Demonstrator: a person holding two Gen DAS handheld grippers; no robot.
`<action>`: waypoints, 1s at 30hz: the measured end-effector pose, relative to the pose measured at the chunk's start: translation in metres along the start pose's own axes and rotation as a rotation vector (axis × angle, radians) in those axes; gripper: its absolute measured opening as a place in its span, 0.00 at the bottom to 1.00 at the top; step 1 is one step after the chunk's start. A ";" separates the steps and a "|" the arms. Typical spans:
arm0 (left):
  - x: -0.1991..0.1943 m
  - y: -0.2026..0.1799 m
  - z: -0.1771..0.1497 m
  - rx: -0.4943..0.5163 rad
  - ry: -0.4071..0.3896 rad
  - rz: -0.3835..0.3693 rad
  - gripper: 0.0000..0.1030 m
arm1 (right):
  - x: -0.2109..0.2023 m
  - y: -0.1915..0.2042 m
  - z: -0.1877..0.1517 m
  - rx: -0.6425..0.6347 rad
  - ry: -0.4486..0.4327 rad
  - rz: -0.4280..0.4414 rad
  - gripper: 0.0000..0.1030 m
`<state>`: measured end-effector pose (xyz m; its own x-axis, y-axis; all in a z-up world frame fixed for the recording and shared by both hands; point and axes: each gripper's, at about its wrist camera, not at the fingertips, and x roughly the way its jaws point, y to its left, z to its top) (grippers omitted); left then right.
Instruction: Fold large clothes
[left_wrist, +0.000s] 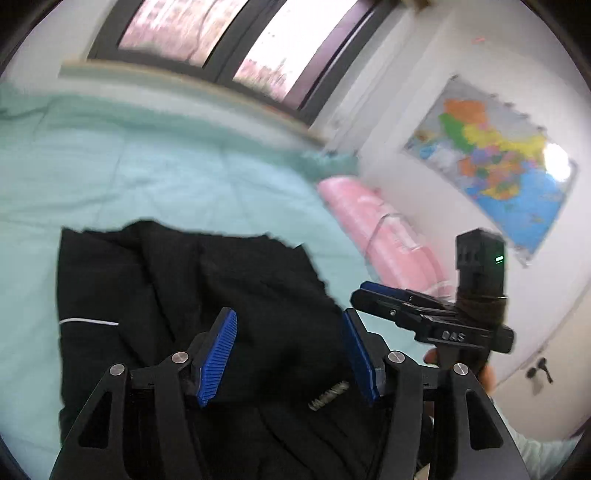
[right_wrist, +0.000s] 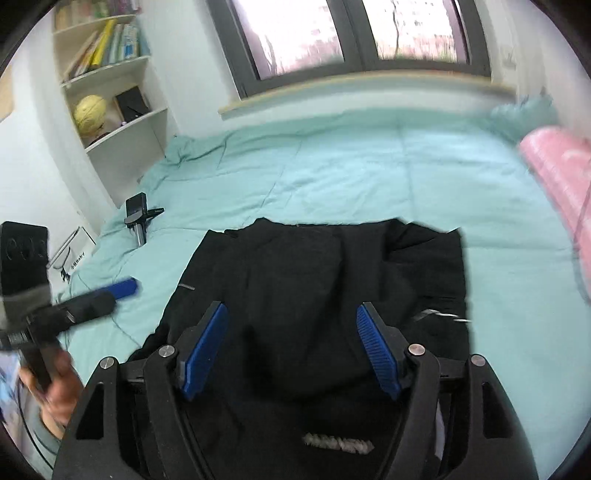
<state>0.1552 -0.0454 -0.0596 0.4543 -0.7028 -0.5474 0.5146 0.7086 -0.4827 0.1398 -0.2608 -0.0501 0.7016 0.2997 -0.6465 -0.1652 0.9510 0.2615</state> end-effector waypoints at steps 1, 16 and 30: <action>0.018 0.008 -0.002 -0.015 0.044 0.016 0.58 | 0.022 -0.003 -0.001 -0.002 0.038 -0.002 0.72; 0.048 0.010 -0.060 0.084 0.209 0.074 0.54 | 0.057 -0.001 -0.065 -0.152 0.186 -0.032 0.66; 0.087 0.070 -0.106 -0.135 0.293 0.108 0.53 | 0.093 -0.019 -0.117 -0.108 0.258 -0.063 0.63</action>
<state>0.1533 -0.0498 -0.2137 0.2628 -0.5898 -0.7636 0.3652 0.7933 -0.4871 0.1270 -0.2417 -0.1984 0.5159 0.2365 -0.8234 -0.2095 0.9668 0.1464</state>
